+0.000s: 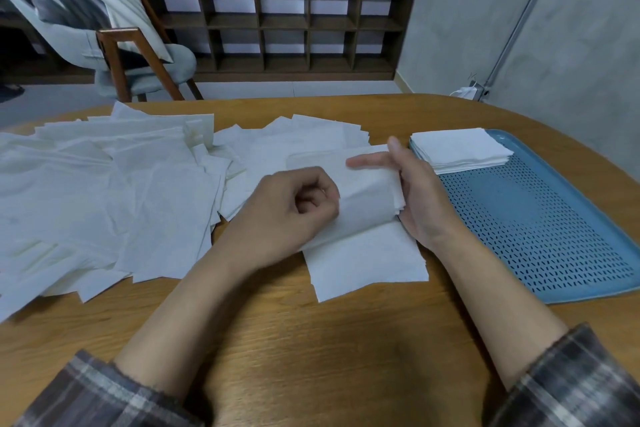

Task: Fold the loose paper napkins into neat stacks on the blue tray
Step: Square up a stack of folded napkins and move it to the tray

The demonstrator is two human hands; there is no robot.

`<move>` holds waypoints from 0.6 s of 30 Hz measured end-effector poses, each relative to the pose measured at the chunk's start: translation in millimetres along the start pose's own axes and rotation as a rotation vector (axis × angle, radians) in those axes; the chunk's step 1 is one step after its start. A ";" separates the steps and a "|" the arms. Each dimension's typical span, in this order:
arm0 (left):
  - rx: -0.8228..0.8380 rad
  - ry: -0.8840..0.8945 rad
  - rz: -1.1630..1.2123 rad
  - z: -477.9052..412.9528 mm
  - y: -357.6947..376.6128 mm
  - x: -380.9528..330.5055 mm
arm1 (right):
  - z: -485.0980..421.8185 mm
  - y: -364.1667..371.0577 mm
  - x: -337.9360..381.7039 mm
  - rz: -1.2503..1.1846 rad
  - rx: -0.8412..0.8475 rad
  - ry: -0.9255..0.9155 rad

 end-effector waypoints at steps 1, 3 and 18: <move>-0.070 0.008 -0.006 -0.4 -4.5 -0.5 | 1.0 0.8 0.4 -0.006 0.012 0.006; -0.199 0.019 0.006 -1.0 -11.8 0.3 | 4.1 5.7 3.9 0.021 0.047 -0.034; -0.414 -0.031 0.130 -0.8 -27.8 14.5 | 11.6 22.3 6.9 0.064 0.171 -0.078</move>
Point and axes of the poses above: each hand's wrist, its own z-axis away from the middle knuckle, its own y-axis out of the palm, x = y × z, the point moved 6 cm from there along -z, towards the middle knuckle, and after that the axes turned 5 degrees about x, right-handed, at the moved point
